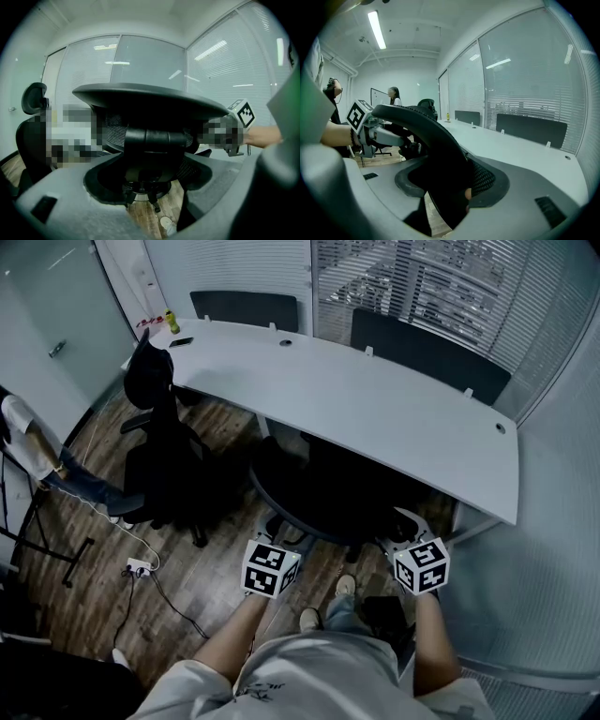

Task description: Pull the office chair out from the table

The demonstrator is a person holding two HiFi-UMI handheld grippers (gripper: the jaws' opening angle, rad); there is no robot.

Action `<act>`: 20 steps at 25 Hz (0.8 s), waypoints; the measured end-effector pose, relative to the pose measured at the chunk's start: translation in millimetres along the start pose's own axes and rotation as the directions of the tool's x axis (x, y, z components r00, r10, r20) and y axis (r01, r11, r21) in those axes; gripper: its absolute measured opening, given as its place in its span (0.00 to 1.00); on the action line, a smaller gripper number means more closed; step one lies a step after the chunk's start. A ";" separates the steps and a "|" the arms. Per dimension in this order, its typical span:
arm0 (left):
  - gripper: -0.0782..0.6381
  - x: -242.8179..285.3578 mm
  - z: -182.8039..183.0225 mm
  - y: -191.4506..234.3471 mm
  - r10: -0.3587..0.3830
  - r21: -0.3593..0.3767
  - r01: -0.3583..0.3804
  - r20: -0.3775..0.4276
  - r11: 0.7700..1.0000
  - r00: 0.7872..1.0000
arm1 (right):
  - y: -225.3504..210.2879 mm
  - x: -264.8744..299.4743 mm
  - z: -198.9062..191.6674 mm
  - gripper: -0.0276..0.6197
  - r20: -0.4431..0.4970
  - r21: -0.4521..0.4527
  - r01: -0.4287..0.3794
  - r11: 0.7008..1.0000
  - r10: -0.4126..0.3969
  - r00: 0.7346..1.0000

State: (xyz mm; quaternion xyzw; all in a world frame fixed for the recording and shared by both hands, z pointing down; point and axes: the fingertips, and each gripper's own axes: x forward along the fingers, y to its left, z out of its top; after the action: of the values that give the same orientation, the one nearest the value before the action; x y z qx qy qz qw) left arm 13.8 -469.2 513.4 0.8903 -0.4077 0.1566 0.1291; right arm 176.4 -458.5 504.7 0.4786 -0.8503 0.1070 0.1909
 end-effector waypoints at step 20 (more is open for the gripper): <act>0.56 -59.1 -26.4 -22.6 -0.006 0.005 0.006 0.004 1.000 1.000 | 54.5 -39.2 -17.2 0.36 0.010 -0.018 -0.019 1.000 0.019 1.000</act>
State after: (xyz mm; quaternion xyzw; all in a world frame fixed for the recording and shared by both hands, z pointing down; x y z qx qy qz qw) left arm -10.1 -404.9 512.6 0.8923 -0.4047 0.1553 0.1265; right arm 152.0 -393.6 503.6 0.4695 -0.8566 0.0988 0.1897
